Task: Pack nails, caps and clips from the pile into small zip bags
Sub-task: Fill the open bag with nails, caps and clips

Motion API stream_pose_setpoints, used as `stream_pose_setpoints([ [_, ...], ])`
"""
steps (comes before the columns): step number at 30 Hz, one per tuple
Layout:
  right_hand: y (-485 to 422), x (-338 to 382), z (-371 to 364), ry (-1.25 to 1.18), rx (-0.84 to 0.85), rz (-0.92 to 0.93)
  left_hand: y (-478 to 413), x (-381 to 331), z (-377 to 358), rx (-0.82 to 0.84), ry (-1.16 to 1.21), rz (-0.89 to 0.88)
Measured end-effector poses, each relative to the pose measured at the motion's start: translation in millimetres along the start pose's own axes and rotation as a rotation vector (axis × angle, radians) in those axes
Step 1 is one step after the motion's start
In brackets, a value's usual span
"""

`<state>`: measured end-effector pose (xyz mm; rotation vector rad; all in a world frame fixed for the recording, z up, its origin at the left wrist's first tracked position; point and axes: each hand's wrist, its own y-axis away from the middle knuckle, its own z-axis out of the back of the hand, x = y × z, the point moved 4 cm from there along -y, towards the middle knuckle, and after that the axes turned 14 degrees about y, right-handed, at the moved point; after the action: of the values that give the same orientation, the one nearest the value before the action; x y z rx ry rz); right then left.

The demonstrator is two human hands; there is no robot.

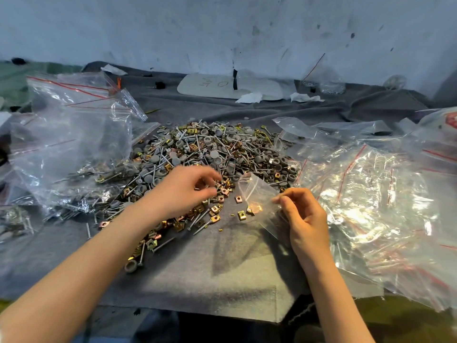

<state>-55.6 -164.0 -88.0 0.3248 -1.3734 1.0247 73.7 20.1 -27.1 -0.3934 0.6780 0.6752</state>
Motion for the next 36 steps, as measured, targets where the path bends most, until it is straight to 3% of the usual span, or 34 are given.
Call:
stream_pose_setpoints([
  [3,-1,0,-1,0.004,-0.001,0.004,5,16,-19,0.188,-0.214,0.050],
  [18,0,-1,0,-0.009,0.009,-0.011,4,11,-31,0.066,-0.430,-0.008],
  [24,0,-1,0,-0.015,0.010,-0.021,3,9,-27,-0.025,-0.266,0.005],
  [31,0,0,0,0.009,0.024,-0.010,5,-27,-2,-0.497,0.428,-0.119],
  [34,0,0,0,0.009,0.024,-0.009,4,-48,-2,-0.563,0.646,-0.189],
  [36,1,-1,-1,0.000,0.024,-0.017,4,-56,-6,-0.569,0.667,-0.218],
])
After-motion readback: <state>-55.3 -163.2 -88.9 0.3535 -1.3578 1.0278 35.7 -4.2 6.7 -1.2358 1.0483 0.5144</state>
